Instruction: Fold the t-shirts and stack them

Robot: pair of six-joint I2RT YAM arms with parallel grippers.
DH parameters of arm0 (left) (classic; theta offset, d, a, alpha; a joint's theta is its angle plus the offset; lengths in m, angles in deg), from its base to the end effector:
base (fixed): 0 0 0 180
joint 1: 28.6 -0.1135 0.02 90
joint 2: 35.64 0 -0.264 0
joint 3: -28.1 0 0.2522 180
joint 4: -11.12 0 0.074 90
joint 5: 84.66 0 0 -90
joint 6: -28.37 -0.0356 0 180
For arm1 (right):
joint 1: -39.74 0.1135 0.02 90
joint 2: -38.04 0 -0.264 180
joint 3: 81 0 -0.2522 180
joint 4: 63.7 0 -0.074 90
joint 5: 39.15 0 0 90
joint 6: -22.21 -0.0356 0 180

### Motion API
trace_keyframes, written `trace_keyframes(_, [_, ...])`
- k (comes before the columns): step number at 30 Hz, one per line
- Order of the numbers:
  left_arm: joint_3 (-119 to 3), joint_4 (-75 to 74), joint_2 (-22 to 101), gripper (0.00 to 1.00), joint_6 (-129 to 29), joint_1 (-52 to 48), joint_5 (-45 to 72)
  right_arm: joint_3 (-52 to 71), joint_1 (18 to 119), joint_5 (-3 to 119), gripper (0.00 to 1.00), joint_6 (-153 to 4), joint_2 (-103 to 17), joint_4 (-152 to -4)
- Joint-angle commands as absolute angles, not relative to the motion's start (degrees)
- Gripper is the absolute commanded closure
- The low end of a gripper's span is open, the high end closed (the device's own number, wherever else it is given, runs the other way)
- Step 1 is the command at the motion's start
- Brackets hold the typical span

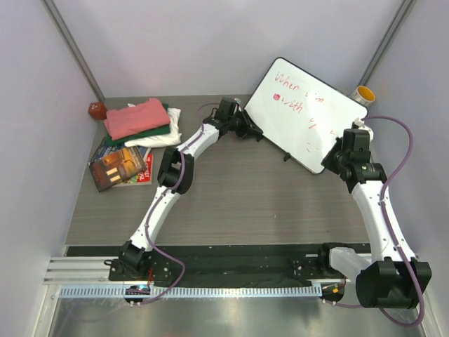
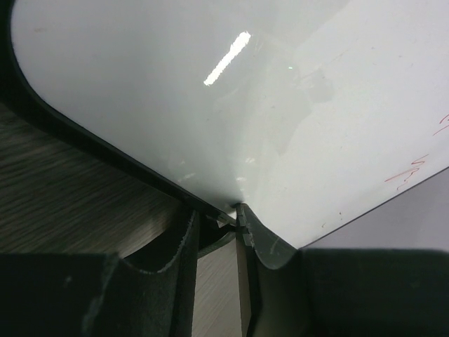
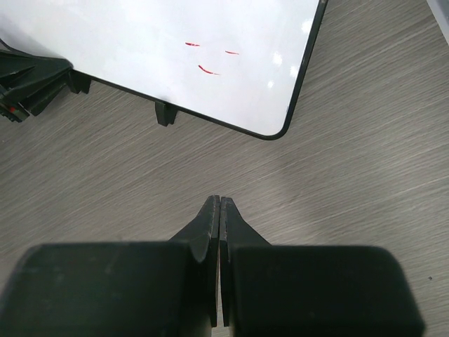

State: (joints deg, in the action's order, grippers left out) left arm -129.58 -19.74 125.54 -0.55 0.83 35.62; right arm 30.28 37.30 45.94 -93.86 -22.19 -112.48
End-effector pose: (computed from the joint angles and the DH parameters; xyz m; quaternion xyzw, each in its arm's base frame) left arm 0.5208 -0.3144 0.1242 -0.1155 0.8546 -0.4826 0.1531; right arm 0.2215 -0.0125 0.3091 0.2407 0.8742 0.0479 0.4190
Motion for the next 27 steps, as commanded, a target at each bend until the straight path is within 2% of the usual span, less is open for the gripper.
trace_keyframes(1, [-126.46,-27.77,127.66,0.82,-2.57,4.54,39.35,30.65,37.01,45.14,0.98,-93.54,-19.89,-111.82])
trace_keyframes(27, [-116.27,-26.19,121.42,0.86,0.42,8.14,42.52,28.99,34.38,41.71,0.97,-91.7,-20.24,-112.17])
